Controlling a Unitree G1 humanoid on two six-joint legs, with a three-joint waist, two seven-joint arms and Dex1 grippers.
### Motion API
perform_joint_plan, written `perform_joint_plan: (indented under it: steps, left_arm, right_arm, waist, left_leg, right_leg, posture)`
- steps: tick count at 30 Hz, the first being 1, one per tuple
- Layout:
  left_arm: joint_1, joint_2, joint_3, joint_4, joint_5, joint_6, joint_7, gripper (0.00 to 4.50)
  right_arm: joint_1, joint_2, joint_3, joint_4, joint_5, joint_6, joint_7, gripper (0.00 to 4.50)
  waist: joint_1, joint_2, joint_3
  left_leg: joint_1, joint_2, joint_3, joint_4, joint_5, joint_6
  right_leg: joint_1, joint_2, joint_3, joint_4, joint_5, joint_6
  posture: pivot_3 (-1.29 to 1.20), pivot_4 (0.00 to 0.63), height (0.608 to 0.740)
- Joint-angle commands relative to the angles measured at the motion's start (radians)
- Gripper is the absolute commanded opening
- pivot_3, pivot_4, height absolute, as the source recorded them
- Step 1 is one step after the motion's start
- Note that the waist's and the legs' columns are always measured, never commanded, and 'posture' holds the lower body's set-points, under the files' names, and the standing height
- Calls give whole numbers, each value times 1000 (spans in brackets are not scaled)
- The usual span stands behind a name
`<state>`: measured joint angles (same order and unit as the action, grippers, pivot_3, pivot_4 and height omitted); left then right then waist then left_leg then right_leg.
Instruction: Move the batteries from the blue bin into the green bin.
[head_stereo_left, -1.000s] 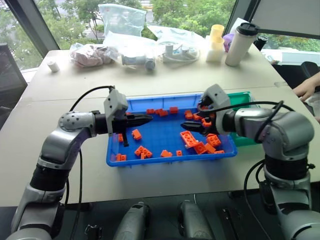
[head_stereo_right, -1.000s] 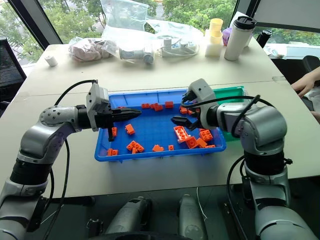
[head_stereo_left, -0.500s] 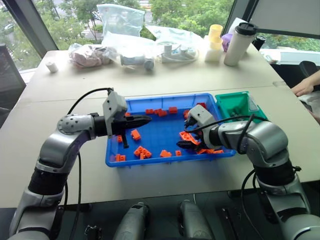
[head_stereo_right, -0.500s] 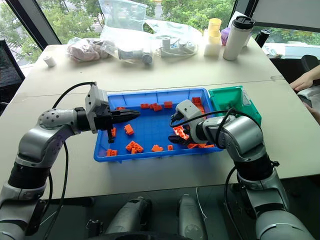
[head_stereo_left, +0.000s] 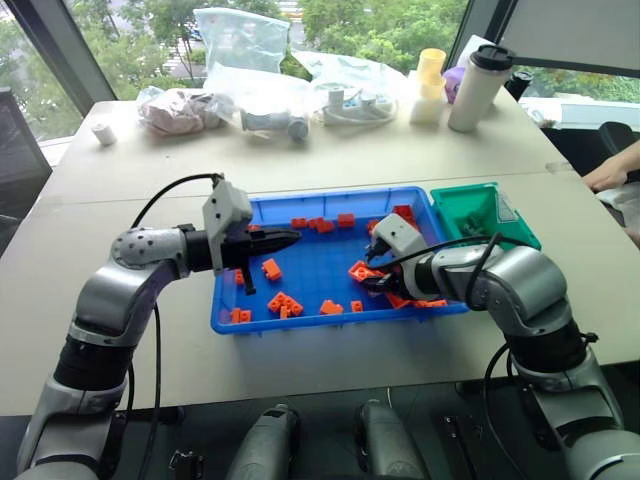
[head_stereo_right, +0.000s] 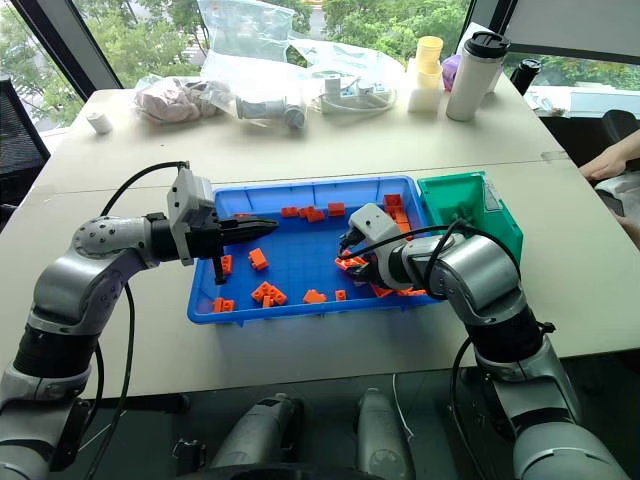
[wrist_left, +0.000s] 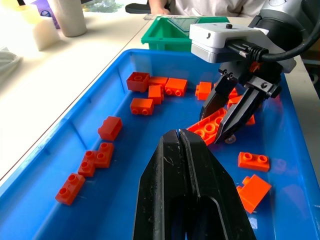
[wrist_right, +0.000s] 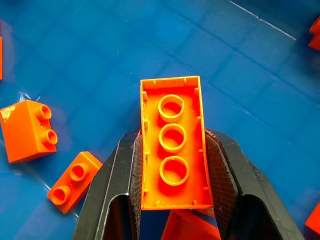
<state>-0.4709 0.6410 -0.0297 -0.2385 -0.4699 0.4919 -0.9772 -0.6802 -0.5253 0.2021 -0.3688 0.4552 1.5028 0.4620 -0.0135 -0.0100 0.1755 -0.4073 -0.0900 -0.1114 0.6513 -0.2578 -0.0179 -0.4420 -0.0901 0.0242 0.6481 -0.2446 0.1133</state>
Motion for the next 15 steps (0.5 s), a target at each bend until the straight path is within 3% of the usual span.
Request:
perform_joint_plan:
  steps: [1,4,11,15]
  left_arm:
    - [-17,9,34,-19,-19,-4,1,0]
    - [-30,5,46,-13,-29,1,3,0]
    - [-59,0,65,-3,-53,9,12,0]
    - [-47,2,69,-15,-55,11,16,0]
  right_arm:
    - [-66,41,-41,-37,41,-47,34,1188]
    - [-105,91,-22,1,56,-67,51,1188]
    - [-158,179,169,193,-53,-310,76,1188]
    - [-169,183,176,235,-75,-358,99,2976]
  waist:
    - [-2,0,0]
    - [-3,0,0]
    - [-4,0,0]
    - [-3,0,0]
  left_leg:
    - [0,0,0,0,0,0]
    - [0,0,0,0,0,0]
    - [0,0,0,0,0,0]
    - [0,0,0,0,4,-6]
  right_leg:
    - [0,0,0,0,0,0]
    - [0,0,0,0,0,0]
    - [0,0,0,0,0,0]
    - [0,0,0,0,0,0]
  posture:
    - [0,150,740]
    - [0,150,740]
    - [0,150,740]
    - [0,150,740]
